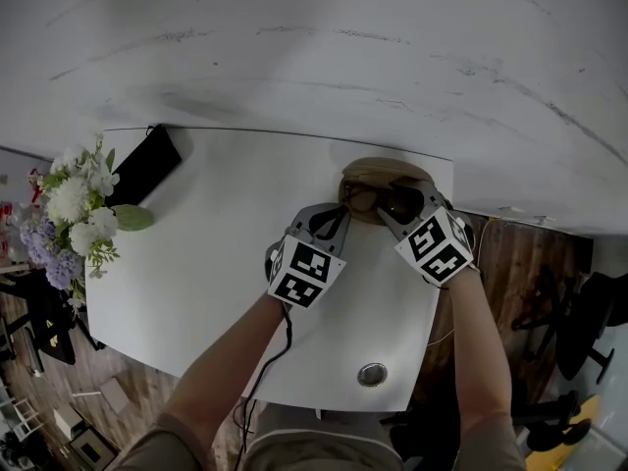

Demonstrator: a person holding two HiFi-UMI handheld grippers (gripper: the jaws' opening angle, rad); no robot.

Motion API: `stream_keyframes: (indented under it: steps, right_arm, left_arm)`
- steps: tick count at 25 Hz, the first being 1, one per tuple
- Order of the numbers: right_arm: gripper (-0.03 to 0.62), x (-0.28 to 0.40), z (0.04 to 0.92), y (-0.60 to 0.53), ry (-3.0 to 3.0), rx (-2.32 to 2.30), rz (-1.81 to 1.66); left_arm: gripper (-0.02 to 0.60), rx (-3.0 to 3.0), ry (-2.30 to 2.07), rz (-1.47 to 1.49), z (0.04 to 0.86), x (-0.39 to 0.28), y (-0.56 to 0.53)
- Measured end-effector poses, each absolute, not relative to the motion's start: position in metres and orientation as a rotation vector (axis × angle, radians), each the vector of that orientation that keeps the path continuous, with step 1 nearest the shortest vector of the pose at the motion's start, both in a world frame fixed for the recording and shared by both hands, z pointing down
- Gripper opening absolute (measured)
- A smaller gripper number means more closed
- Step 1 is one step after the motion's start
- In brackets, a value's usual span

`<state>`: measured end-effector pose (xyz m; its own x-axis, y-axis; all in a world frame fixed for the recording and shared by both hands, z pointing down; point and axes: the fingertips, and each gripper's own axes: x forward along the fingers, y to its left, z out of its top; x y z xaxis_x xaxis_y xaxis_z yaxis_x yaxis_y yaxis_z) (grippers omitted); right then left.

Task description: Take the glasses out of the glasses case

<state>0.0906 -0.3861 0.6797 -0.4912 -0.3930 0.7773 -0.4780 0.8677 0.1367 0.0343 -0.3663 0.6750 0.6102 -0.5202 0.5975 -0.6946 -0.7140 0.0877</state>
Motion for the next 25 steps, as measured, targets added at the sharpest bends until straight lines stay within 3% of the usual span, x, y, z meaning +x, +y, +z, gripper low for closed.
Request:
stream_keyframes:
  steps: [11, 20, 25]
  right_arm:
    - [0.153, 0.08, 0.691, -0.379, -2.095, 0.47, 0.139]
    - [0.067, 0.073, 0.674, -0.366, -2.109, 0.448, 0.256]
    - [0.063, 0.071, 0.685, -0.354, -2.038, 0.417, 0.267]
  left_arm:
    - [0.017, 2.526, -0.989, 0.784, 0.675, 0.034, -0.366]
    - [0.017, 2.517, -1.028, 0.787, 0.675, 0.032, -0.367]
    - [0.017, 2.509, -1.051, 0.802, 0.677, 0.032, -0.366]
